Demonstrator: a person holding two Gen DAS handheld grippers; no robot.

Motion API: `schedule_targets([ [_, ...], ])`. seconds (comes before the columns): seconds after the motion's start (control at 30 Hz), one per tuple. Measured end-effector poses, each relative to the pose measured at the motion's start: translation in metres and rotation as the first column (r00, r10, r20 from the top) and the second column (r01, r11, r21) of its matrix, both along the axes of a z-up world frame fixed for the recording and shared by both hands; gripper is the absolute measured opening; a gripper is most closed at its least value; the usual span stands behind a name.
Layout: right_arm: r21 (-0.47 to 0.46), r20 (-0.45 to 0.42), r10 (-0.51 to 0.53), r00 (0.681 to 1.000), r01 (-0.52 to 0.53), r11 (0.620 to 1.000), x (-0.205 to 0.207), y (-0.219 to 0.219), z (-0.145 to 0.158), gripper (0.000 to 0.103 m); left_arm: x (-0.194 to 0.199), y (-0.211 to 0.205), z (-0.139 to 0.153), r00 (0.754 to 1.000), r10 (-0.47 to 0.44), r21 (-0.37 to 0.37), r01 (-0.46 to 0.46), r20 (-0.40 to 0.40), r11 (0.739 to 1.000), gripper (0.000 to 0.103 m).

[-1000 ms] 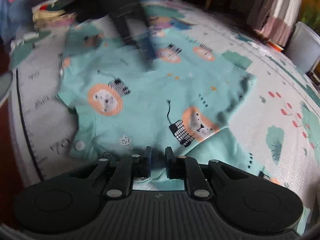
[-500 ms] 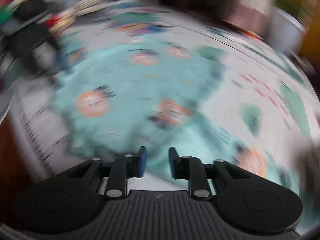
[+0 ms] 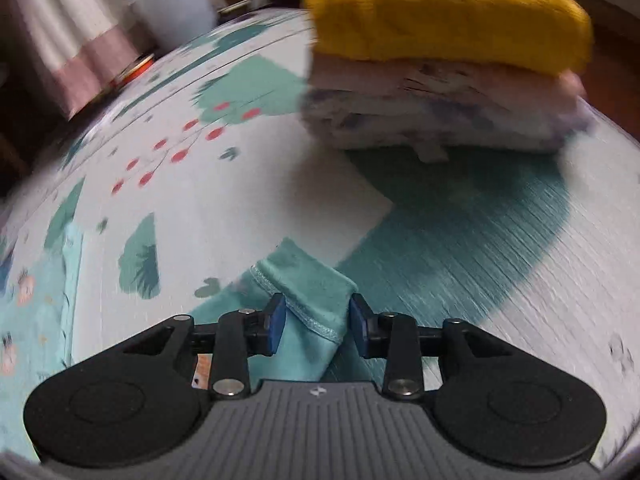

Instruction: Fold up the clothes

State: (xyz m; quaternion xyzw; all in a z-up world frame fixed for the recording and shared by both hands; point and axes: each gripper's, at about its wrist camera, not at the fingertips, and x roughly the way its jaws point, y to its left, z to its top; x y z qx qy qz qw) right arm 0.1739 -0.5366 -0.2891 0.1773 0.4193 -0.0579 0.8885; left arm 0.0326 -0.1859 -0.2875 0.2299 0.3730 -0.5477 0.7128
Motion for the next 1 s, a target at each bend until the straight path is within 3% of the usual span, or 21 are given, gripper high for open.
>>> schedule_targets([
  [0.03,0.000,0.001,0.016,1.000,-0.016,1.000,0.005,-0.001,0.001,0.009,0.000,-0.001,-0.007,1.000,-0.004,0.003,0.004,-0.018,1.000,0.032],
  [0.13,-0.028,0.067,-0.017,0.998,0.019,0.999,0.013,-0.013,0.017,0.004,0.001,0.002,-0.009,0.997,0.029,-0.005,-0.030,-0.069,1.000,0.032],
  [0.2,-0.054,0.002,0.033,0.999,-0.033,0.998,0.026,-0.015,0.016,0.004,-0.004,0.002,-0.010,0.998,0.022,0.004,-0.022,-0.055,1.000,0.033],
  [0.23,-0.094,-0.055,0.058,0.997,-0.063,0.994,0.034,-0.012,0.010,0.005,-0.006,0.002,-0.010,0.999,0.020,0.007,-0.020,-0.047,1.000,0.033],
  [0.3,-0.206,-0.063,0.082,0.995,-0.093,0.974,0.034,-0.001,0.012,0.014,-0.006,0.001,-0.010,0.999,0.018,0.014,-0.018,-0.040,1.000,0.035],
  [0.37,-0.302,0.012,0.109,0.994,-0.100,0.948,0.020,0.014,0.028,0.033,-0.004,0.000,-0.007,0.999,0.023,0.021,-0.022,-0.045,1.000,0.035],
  [0.43,-0.370,0.082,0.171,0.982,-0.129,0.920,0.004,0.033,0.042,0.035,-0.001,0.000,0.001,0.998,0.040,-0.001,-0.040,-0.052,0.999,0.035],
  [0.5,-0.387,0.098,0.334,0.937,-0.273,0.881,-0.013,0.065,0.043,0.033,0.002,-0.002,0.008,0.999,0.040,-0.025,-0.041,-0.034,0.999,0.035],
  [0.57,-0.397,0.072,0.489,0.869,-0.425,0.814,-0.032,0.100,0.036,0.030,0.006,-0.009,0.010,0.999,0.035,-0.039,-0.035,0.001,0.999,0.035],
  [0.63,-0.361,0.068,0.574,0.816,-0.516,0.777,-0.047,0.123,0.027,0.030,0.018,-0.017,0.012,0.998,0.063,-0.060,-0.062,0.010,0.996,0.035],
  [0.7,-0.277,0.070,0.617,0.784,-0.579,0.767,-0.059,0.135,0.021,0.030,0.036,-0.024,0.012,0.993,0.117,-0.068,-0.117,-0.004,0.991,0.035],
  [0.77,-0.303,-0.022,0.693,0.721,-0.665,0.683,-0.068,0.151,0.008,0.030,0.055,-0.034,0.001,0.990,0.140,-0.021,-0.140,-0.006,0.990,0.035],
  [0.83,-0.322,-0.065,0.718,0.693,-0.696,0.642,-0.073,0.156,0.002,0.030,0.070,-0.040,-0.008,0.993,0.117,-0.002,-0.117,-0.003,0.993,0.033],
  [0.9,-0.293,-0.096,0.694,0.714,-0.686,0.666,-0.066,0.150,0.008,0.030,0.077,-0.044,-0.004,0.992,0.124,-0.008,-0.124,-0.016,0.992,0.028],
  [1.0,-0.348,-0.092,0.709,0.700,-0.689,0.635,-0.071,0.150,0.014,0.030,0.074,-0.047,0.010,0.994,0.110,-0.065,-0.108,0.026,0.992,0.028],
])
